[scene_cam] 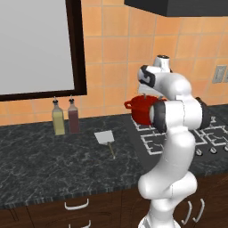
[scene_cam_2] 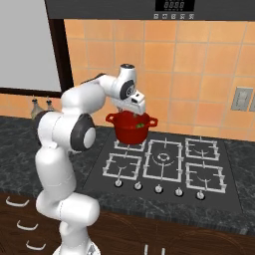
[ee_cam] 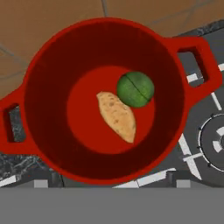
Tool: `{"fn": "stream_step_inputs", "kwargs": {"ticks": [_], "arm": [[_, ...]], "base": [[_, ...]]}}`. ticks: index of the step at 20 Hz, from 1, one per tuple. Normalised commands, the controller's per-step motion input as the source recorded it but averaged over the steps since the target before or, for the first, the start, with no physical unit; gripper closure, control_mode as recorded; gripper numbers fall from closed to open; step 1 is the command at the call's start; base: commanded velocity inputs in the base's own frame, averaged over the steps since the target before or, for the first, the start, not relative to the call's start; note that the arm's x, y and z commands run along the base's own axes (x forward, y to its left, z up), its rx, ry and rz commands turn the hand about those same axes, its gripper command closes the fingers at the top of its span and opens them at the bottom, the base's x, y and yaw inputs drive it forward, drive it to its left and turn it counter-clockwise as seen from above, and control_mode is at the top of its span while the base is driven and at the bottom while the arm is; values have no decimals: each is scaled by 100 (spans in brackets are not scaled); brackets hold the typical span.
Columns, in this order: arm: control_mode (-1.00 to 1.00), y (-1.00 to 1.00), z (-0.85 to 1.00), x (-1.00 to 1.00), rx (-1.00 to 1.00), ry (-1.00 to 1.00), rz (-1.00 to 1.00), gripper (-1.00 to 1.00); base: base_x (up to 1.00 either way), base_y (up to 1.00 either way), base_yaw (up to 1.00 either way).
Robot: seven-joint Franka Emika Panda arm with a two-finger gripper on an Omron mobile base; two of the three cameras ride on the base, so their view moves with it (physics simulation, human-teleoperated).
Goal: Put the potato and avocado in the pot. Retrieve the spatula and lightly stir the vegetables in the pot.
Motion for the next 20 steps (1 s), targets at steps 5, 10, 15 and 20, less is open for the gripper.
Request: {"fn": "stream_step_inputs", "kwargs": {"ticks": [5,10,15,20], "arm": [[-100,52,13,-93,0,10,44,-100],[-100,88,-34,-92,-4,-1,29,-100],[-100,100,-59,-55,0,1,1,-100],[-100,97,-60,-23,0,14,0,-100]], "base": [[0,0,0],[0,0,0],[0,0,0],[0,0,0]]}}
